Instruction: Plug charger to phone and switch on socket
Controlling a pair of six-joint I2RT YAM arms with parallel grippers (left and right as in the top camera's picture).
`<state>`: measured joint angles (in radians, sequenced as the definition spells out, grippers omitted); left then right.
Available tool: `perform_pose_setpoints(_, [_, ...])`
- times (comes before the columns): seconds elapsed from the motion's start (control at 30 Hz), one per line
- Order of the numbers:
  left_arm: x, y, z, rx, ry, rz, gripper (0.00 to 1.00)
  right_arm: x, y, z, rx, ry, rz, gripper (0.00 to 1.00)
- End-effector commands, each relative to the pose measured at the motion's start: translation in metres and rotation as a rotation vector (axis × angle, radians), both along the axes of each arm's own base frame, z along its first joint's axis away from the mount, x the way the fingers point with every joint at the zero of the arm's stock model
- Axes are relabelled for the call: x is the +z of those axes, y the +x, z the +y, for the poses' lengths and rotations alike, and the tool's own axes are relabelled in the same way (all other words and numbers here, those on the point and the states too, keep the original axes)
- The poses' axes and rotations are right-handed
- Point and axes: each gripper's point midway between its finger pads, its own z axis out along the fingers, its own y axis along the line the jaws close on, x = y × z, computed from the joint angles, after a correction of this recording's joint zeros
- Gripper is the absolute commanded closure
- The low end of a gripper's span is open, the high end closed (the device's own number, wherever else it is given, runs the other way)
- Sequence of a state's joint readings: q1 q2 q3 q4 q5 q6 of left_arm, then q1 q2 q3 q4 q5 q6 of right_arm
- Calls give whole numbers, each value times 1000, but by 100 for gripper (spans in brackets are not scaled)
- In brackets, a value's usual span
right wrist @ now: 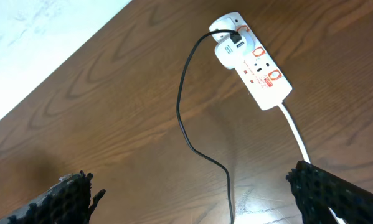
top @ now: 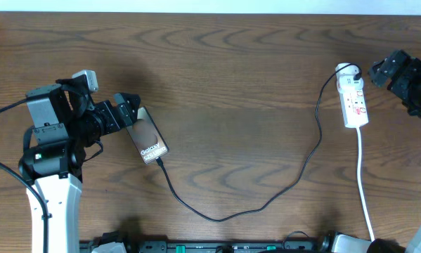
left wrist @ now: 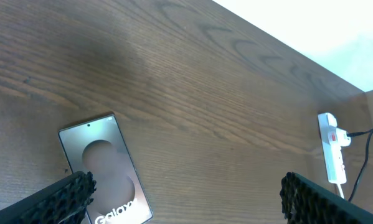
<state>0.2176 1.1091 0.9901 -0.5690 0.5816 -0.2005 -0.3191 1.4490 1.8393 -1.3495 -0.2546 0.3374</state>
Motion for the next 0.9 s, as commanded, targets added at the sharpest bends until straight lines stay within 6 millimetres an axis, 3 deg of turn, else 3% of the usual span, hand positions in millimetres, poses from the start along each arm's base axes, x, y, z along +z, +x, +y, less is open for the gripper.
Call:
perform_pose_setpoints(0.0, [6,-3,12,27,108,-25,2,6,0,3,-2,9,-15,1])
perform_pose_setpoints(0.13, [9,-22,37,155,229,-4,2,6,0,3,-2,9,-15,1])
perform_pose_setpoints(0.4, [43,-57,11,115,337,-168,2,6,0,3,-2,9,-15,1])
perform_pose_setpoints(0.5, [81,-48,-2,136,337,-508,2,6,0,3,-2,9,-15,1])
perform_pose_setpoints(0.6, [94,-46,-2,176,310,-728,2,6,0,3,-2,9,-15,1])
perform_pose_setpoints(0.73, [91,-53,-2,211,291,-918,2,6,0,3,-2,9,-15,1])
perform_pose_setpoints(0.87, [71,-67,2,240,287,-1008,2,6,0,3,-2,9,-15,1])
